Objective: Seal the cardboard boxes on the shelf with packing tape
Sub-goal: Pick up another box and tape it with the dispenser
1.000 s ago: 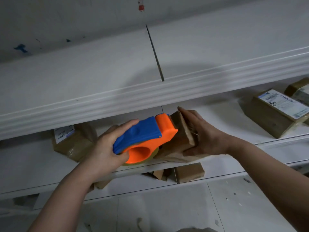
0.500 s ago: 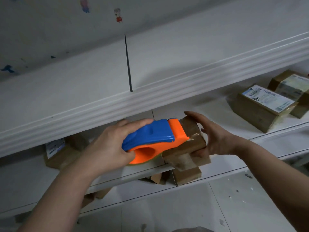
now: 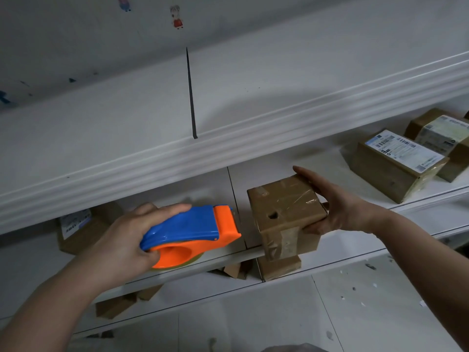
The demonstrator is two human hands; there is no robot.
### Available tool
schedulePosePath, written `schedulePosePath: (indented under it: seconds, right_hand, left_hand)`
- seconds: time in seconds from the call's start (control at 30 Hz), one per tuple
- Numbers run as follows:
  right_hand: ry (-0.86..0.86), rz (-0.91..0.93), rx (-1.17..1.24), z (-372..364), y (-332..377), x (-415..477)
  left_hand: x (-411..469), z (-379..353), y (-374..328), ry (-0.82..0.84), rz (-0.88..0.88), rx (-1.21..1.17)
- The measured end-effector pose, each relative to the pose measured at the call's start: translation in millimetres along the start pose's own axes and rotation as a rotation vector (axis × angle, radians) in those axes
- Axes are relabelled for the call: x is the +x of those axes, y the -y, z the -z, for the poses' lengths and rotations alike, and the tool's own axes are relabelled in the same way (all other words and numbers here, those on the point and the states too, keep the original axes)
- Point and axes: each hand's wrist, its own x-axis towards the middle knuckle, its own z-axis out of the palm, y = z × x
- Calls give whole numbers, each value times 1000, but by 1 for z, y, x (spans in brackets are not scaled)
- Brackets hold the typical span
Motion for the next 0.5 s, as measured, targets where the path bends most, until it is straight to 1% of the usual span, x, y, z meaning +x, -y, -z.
schedulePosePath:
  seconds: [0.13, 0.2, 0.27, 0.3, 0.37, 0.4, 0.43, 0.5]
  right_hand:
    - [-8, -19, 12, -1, -1, 0]
    - [-5, -38, -30, 1, -1, 0]
    - [-22, -40, -132, 3, 4, 0]
    - [-52, -26, -250, 3, 7, -1]
    - [-118, 31, -662, 2, 17, -1]
    - [-120, 76, -859, -1, 22, -2]
    - [-95, 119, -992, -5, 24, -3]
    - [-65, 192, -1081, -17, 21, -7]
  left_hand:
    - [9, -15, -3, 8, -3, 98]
    - [15, -25, -7, 1, -2, 118]
    - [22, -33, -14, -4, 0, 120]
    - [25, -35, -16, -8, 1, 112]
    - [30, -37, -20, -19, 9, 104]
    - [31, -37, -21, -22, 17, 112]
    - [33, -37, -21, -22, 25, 124]
    - [34, -37, -23, -9, 34, 144]
